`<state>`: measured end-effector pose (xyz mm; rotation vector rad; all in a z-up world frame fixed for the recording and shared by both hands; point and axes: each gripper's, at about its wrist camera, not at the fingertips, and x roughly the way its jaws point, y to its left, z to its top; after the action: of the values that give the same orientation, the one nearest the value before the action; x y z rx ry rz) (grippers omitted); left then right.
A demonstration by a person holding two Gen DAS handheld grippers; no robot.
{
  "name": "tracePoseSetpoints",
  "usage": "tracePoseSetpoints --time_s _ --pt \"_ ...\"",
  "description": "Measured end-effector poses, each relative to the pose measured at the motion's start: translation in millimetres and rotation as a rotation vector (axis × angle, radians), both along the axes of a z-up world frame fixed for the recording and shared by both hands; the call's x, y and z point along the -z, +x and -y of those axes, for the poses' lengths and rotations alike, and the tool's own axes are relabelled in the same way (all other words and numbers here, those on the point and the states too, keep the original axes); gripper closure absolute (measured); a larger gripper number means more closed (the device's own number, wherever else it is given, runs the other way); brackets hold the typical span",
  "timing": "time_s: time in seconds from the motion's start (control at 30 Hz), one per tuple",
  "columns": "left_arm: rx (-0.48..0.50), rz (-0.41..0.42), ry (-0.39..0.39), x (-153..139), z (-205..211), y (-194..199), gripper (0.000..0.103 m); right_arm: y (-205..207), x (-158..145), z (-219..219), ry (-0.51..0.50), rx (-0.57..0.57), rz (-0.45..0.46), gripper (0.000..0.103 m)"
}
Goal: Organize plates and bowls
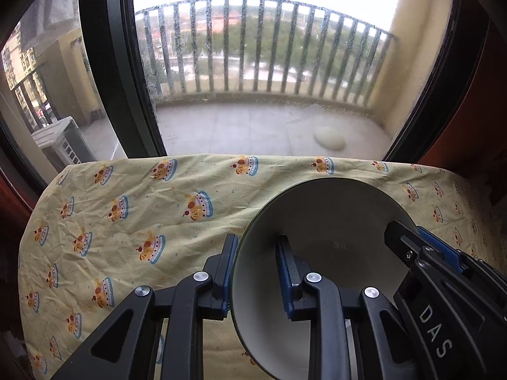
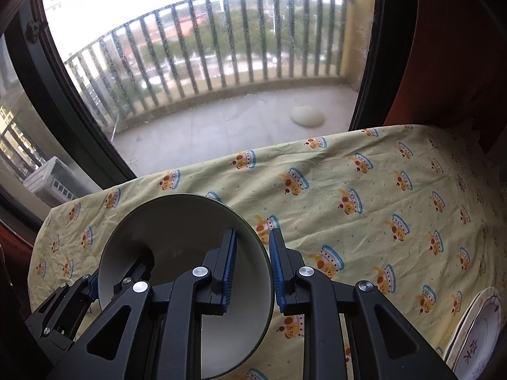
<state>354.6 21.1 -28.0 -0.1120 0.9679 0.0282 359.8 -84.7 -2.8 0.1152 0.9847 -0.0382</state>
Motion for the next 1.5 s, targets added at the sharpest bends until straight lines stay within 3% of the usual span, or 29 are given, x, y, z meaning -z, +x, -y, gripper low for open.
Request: tracePoseSetpoints --time_s 0.77,1.1,1.5 --pt "-0.074 0.073 0.023 -58 47 -84 0.08 -80 -62 55 0.028 -0.077 0.085 0.078" --pt "-0.098 0.098 0.018 -64 75 -125 0.08 -122 -76 86 0.018 -0.11 0.105 0.078" --pt "-0.108 0.102 0.008 -55 111 -167 0.08 -168 -69 127 0.02 -0.125 0.1 0.078"
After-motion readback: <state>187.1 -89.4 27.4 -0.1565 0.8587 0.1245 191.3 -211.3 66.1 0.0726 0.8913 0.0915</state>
